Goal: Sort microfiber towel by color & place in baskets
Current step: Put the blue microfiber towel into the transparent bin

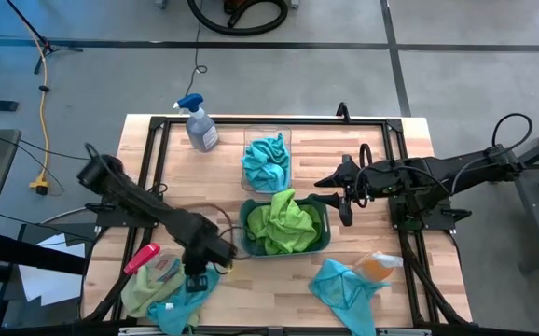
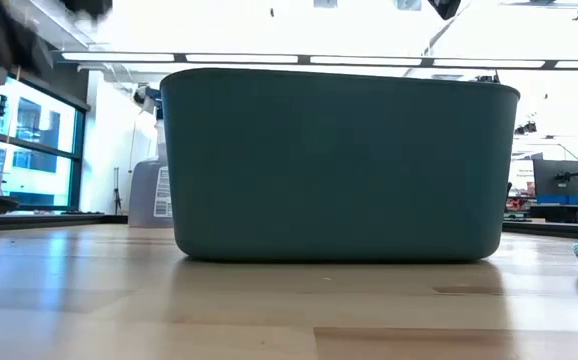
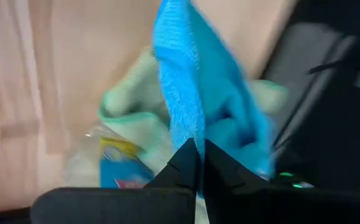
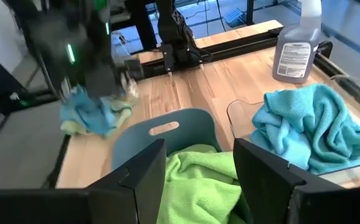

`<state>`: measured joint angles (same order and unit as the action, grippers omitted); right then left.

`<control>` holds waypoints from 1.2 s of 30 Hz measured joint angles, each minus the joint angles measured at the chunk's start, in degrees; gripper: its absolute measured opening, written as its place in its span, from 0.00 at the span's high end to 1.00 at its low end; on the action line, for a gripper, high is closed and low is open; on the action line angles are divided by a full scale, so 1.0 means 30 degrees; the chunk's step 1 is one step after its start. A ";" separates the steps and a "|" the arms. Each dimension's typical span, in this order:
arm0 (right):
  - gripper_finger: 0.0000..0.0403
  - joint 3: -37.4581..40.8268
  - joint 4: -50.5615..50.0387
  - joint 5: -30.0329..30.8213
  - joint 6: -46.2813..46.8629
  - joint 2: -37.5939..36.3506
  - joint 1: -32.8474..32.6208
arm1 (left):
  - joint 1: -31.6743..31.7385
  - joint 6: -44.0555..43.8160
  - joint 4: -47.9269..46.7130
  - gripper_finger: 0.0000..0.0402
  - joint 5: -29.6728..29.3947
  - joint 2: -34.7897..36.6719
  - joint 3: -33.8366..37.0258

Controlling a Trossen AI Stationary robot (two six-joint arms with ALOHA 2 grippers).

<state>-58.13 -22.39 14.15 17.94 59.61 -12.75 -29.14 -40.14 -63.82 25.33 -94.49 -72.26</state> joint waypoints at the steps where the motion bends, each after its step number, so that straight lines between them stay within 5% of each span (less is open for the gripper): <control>1: 0.54 0.0000 -0.0051 0.0009 -0.0236 0.0000 0.0000 | 0.0036 -0.0213 0.0003 1.00 0.0020 0.0762 -0.0146; 8: 0.54 0.0000 -0.0017 0.0633 -0.0588 0.0000 0.0000 | 0.1068 -0.1067 0.0224 1.00 -0.0299 0.5592 -0.2609; 14: 0.54 0.0000 0.0153 0.0634 -0.0503 0.0000 0.0007 | 0.2544 -0.1043 0.0230 1.00 -0.2917 0.7284 -0.5496; 23: 0.54 -0.0007 0.2501 0.0641 -0.0572 0.0000 0.0007 | 0.6147 0.1934 0.0323 1.00 -0.5700 0.6708 -0.9717; 36: 0.54 -0.0019 0.7133 0.0612 -0.2150 -0.0712 0.0000 | 1.1630 1.0316 0.2439 1.00 -0.5739 0.3662 -1.3044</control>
<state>-58.18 -0.99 15.99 11.49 57.48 -12.75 5.74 -9.20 -56.50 8.11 -83.50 -111.39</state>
